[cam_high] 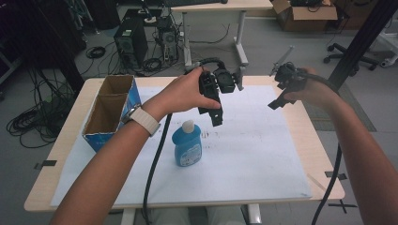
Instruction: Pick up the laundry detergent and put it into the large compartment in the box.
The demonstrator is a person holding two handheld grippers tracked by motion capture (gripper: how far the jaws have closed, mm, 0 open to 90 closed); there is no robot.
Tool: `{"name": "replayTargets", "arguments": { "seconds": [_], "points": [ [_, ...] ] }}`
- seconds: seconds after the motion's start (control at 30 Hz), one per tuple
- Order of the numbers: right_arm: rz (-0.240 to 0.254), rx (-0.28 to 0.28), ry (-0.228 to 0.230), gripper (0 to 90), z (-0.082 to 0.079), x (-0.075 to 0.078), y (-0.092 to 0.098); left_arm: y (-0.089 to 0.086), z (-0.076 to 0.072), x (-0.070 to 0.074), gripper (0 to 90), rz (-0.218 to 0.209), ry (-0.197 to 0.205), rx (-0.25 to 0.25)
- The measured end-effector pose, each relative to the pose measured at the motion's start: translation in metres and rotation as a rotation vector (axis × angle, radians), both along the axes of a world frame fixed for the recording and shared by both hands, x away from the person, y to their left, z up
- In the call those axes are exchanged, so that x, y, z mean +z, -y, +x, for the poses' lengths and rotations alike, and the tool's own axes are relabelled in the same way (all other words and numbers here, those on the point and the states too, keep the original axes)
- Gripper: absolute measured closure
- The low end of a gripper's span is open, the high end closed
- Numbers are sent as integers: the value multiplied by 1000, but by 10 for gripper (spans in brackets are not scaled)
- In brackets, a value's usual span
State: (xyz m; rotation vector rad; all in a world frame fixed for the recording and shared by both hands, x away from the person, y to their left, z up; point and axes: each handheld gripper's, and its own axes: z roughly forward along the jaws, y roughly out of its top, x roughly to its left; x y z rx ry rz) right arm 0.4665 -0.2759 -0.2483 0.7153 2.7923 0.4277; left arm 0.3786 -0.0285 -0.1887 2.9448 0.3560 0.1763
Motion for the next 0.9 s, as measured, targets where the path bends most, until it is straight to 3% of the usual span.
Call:
{"name": "replayTargets", "arguments": {
  "seconds": [0.5, 0.53, 0.77, 0.9],
  "points": [
    [0, 14, 10, 77, -3, 6, -1, -2, -4, 13, 78, -20, 8, 30],
    [0, 14, 10, 77, -3, 6, 0, -3, -6, 16, 76, -29, 14, 61],
    [3, 17, 3, 82, -4, 7, 0, -8, -14, 24, 78, -31, 28, 131],
    [3, 18, 7, 81, -5, 7, 0, -9, -17, 27, 80, -11, 22, 140]
  ]
}}
